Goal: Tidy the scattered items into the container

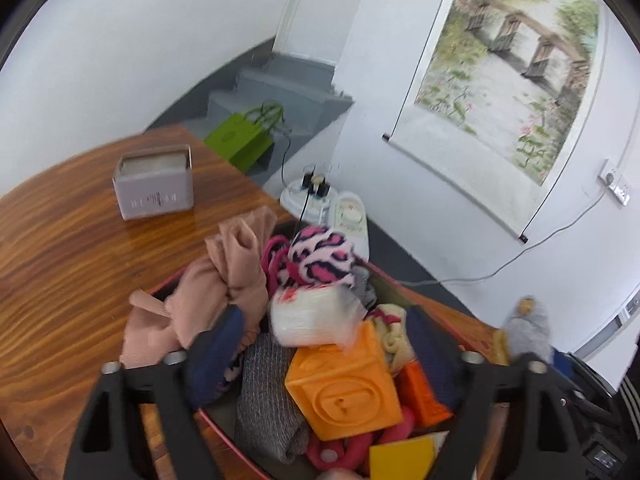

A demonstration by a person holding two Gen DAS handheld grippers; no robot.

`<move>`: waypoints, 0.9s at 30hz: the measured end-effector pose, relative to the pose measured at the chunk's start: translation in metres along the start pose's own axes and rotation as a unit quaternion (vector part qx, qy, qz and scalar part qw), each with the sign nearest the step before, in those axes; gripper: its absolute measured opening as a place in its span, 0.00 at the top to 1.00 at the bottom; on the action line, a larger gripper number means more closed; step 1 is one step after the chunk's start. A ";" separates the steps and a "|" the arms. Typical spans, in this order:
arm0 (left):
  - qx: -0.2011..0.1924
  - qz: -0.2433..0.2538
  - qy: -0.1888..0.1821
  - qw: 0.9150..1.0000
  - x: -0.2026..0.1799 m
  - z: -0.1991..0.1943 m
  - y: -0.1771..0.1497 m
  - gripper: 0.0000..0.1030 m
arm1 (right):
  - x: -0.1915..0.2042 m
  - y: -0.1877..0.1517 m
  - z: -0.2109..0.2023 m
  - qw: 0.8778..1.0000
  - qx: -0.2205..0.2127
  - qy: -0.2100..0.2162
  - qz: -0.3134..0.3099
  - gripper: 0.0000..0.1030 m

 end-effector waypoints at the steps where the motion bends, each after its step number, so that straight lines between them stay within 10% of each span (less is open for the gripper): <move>1: -0.009 0.006 0.000 1.000 -0.003 -0.009 0.000 0.15 | 0.001 0.000 0.002 1.000 0.003 0.002 -0.003 0.57; 16: -0.049 -0.002 0.046 0.998 0.016 -0.084 -0.034 0.01 | 0.027 -0.014 0.034 0.989 0.119 0.090 -0.017 0.45; 27: -0.062 0.020 0.131 0.989 0.001 -0.113 -0.060 0.01 | -0.006 -0.015 -0.035 0.998 0.046 0.045 0.029 0.21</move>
Point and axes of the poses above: each gripper's, at about its wrist camera, not at the fingertips, and z roughly the way its jaws point, x to its left, y to its top, the point moved 3 cm from there along z, roughly the way its jaws point, and after that the axes turned 2 degrees about -x, right-handed, at the moved point
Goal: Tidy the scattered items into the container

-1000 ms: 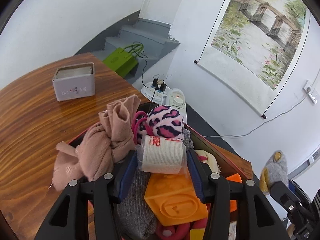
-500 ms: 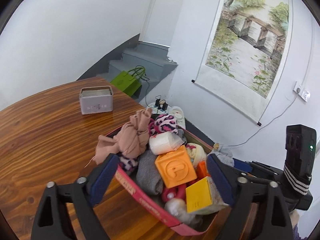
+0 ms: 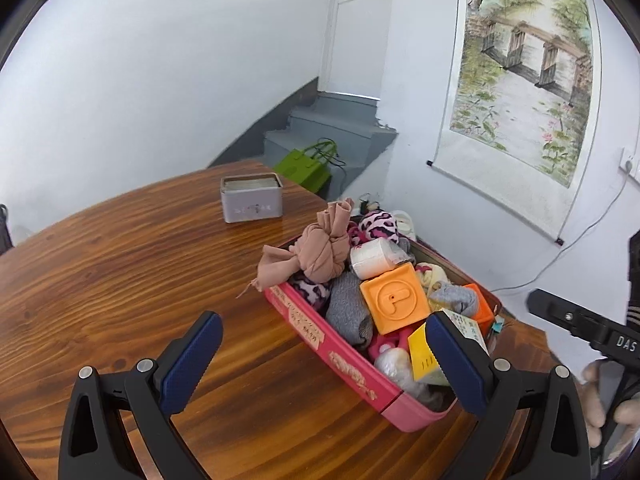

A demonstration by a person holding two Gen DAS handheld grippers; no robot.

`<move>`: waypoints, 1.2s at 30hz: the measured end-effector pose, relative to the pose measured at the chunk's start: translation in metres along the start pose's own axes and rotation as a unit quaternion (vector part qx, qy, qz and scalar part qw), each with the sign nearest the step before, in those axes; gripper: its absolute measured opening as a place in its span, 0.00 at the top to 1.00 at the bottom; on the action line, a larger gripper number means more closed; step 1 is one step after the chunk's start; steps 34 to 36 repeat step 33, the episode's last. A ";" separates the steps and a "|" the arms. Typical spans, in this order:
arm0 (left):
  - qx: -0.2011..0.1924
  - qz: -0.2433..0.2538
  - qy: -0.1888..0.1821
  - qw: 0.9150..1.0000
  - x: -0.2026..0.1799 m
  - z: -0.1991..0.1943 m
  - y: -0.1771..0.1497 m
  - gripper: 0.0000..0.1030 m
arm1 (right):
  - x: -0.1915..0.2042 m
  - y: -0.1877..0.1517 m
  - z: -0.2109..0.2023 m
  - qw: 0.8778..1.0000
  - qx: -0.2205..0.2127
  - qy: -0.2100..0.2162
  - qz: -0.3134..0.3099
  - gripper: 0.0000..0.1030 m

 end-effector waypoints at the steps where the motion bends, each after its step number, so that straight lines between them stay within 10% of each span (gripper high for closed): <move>1: -0.005 0.003 0.014 1.000 -0.004 -0.004 -0.002 0.01 | -0.003 -0.002 -0.005 1.000 0.000 -0.008 -0.002 0.20; 19: 0.043 -0.005 0.100 0.994 -0.081 -0.003 -0.045 0.01 | -0.017 -0.072 -0.018 0.994 0.078 -0.031 -0.070 0.20; 36: 0.056 0.001 0.080 0.995 -0.103 0.004 -0.044 0.01 | -0.017 -0.071 -0.017 0.995 0.073 -0.011 -0.063 0.20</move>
Point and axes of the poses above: each gripper's, at about its wrist camera, not at the fingertips, and z roughly the way its jaws point, x to its left, y to its top, the point moved 3 cm from there along z, roughly the way its jaws point, and after that the axes turned 2 degrees about -x, right-handed, at the moved point
